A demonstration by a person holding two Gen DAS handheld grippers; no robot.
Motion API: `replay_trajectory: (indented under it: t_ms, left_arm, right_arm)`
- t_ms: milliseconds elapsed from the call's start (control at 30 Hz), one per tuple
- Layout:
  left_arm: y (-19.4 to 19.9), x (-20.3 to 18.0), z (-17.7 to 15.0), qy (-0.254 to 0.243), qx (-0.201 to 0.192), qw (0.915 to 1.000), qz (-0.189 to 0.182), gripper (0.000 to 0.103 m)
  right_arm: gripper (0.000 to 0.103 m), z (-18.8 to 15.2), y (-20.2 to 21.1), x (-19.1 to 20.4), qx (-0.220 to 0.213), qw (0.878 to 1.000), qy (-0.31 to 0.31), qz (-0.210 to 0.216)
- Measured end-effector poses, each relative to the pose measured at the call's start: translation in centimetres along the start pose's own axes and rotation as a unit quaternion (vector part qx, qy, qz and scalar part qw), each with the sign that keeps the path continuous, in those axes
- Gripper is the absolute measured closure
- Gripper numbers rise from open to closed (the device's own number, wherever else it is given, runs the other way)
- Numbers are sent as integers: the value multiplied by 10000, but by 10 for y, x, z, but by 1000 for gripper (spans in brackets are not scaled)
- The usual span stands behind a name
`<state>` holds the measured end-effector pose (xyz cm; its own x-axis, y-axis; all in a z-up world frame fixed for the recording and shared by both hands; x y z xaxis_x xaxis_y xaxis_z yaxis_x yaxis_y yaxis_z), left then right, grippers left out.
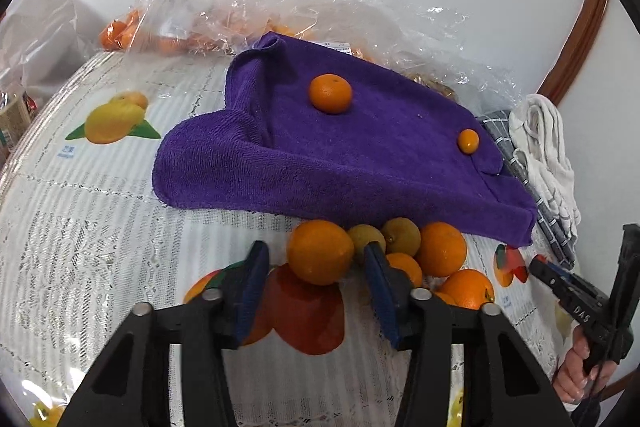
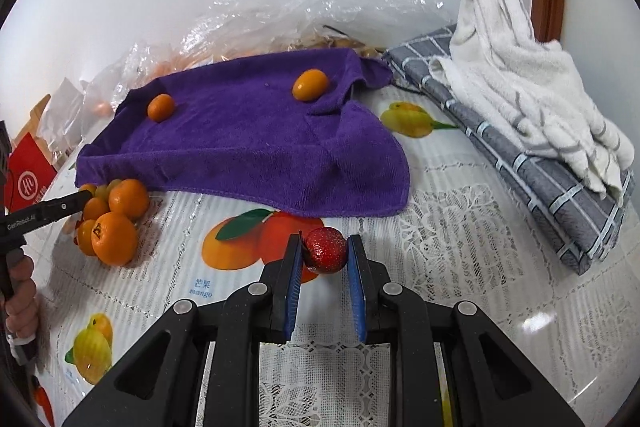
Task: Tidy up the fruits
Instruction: 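Grasp the red strawberry with the right gripper while the left gripper grasps an orange, then carry the strawberry and orange in both grippers over the purple towel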
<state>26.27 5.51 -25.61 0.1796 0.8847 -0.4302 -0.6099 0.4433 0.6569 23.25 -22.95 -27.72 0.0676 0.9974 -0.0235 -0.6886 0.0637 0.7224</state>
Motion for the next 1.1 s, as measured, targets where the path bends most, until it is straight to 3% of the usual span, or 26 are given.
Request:
replay_trajectory:
  t_ms: [167,367,800,933,1000,1100]
  left_arm:
    - [2,-2,2,-5,-103,9999,-14,70]
    - [13,5,0,-233,-163,9982,535,70]
    - [6,15,3,90,-134,9985,525,59]
    - [5,15,5,196,-205,9986,446,61]
    - [3,13,3,172,-161,9992,323,70]
    - [6,13,3,198,-239,9991,296,70]
  right_arm:
    - [81,0,-2,3,30,10000,45,60]
    - [81,-1,-2,-1,41,9999,-50,99]
    - [81,-3,-6,4,154,9998,80,116]
    - [81,-3,-7,5,157,9998,94,103]
    - [81,-3,-7,6,154,9997,147,77]
    - [81,-2,-6,5,142,9998,112,131]
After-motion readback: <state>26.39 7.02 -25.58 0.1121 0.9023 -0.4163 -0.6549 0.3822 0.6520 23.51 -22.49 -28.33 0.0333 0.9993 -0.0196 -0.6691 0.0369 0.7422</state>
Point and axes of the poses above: each gripper's, at about its wrist camera, not at the fingertips, and y roughly against the way its jaws point, x to its left, z to its top, the point moved 9 cm from there along -y, roughly the way its jaws point, and after that the axes turned 9 degrees about -z, right-handed, at the moved point
